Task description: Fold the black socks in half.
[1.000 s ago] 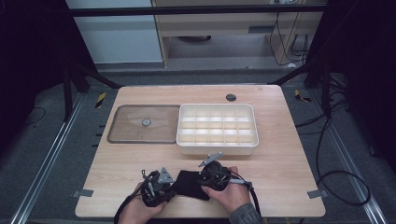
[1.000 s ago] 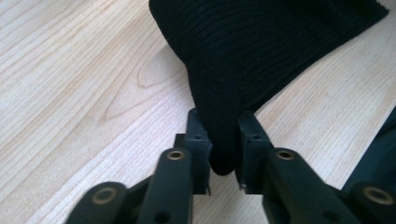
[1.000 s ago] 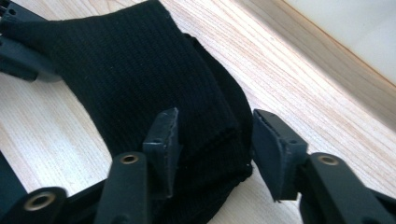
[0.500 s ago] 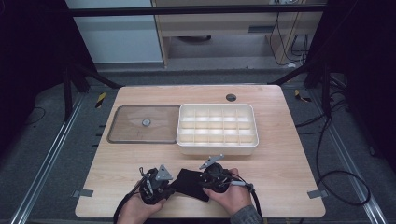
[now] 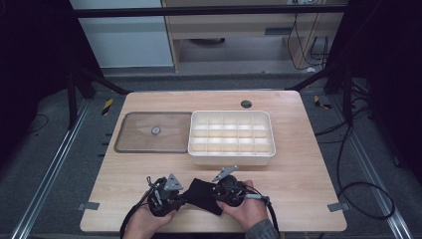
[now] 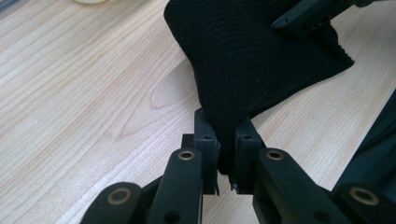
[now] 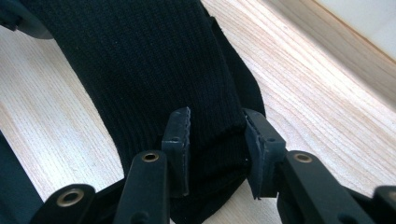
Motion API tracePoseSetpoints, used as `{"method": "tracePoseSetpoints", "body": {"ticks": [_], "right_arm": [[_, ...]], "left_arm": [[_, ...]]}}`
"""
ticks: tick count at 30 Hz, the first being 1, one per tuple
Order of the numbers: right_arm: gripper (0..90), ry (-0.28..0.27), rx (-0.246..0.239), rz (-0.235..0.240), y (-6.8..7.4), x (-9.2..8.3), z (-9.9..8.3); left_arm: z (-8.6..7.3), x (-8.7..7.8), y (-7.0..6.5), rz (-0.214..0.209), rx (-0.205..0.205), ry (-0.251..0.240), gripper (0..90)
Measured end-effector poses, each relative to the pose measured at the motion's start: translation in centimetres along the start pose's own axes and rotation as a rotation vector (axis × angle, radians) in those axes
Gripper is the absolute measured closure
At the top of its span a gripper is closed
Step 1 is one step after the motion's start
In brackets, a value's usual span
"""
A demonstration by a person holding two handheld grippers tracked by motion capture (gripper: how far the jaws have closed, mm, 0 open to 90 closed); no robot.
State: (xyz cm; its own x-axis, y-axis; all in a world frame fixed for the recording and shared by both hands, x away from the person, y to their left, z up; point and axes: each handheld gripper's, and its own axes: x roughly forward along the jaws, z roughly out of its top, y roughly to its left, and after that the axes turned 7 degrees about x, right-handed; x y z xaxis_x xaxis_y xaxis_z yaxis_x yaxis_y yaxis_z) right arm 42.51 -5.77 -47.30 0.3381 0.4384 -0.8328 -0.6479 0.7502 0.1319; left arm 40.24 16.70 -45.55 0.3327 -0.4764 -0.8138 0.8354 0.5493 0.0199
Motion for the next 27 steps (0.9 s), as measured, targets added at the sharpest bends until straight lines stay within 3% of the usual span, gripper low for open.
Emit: {"method": "tracePoseSetpoints", "body": {"ticks": [27], "right_arm": [[67.2,-0.004,0.019,0.029,0.0,0.4,0.3]], "left_arm": [[0.7,-1.4,0.2,-0.004,-0.002,-0.04,83.8]]}}
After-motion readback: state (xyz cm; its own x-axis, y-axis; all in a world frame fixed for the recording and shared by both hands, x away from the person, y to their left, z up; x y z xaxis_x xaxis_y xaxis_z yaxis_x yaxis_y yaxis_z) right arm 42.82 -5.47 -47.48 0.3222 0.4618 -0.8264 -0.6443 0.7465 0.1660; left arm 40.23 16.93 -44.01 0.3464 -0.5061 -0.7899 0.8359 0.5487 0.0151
